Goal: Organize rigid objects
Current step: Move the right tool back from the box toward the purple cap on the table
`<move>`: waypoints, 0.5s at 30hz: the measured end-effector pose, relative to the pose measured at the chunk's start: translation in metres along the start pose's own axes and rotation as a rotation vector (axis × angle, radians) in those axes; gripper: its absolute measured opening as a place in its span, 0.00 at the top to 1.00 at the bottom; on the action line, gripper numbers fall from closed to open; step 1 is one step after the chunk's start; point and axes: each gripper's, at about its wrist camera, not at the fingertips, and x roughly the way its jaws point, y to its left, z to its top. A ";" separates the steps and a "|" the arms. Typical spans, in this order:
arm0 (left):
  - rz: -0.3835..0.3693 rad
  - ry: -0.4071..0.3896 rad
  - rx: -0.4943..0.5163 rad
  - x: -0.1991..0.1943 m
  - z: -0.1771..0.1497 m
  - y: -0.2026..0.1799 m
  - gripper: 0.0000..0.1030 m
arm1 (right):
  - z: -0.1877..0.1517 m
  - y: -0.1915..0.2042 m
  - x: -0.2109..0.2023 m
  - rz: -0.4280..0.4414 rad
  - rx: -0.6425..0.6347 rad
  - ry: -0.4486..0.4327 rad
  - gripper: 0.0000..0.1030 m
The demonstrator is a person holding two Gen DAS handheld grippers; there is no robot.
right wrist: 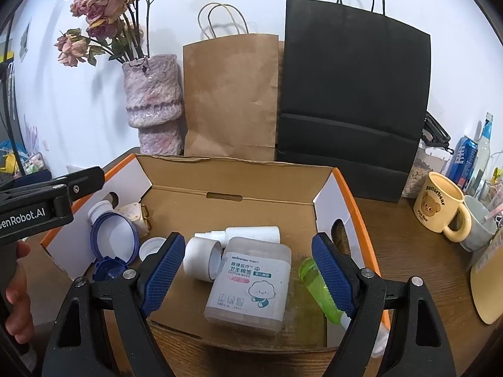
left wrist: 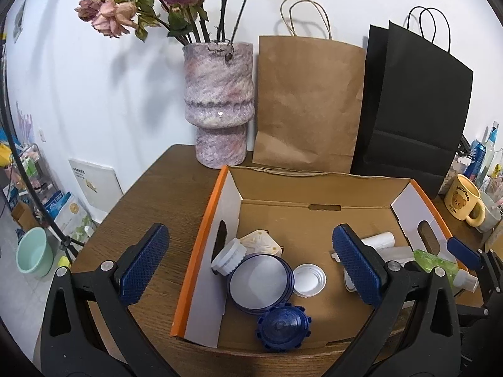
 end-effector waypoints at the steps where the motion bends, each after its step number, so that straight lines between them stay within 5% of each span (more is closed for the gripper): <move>1: -0.002 -0.004 -0.002 -0.002 0.000 0.001 0.00 | -0.001 0.000 -0.003 -0.001 0.001 -0.003 0.15; 15: -0.010 -0.012 -0.005 -0.025 -0.014 0.009 0.00 | -0.011 0.000 -0.031 -0.004 0.008 -0.017 0.15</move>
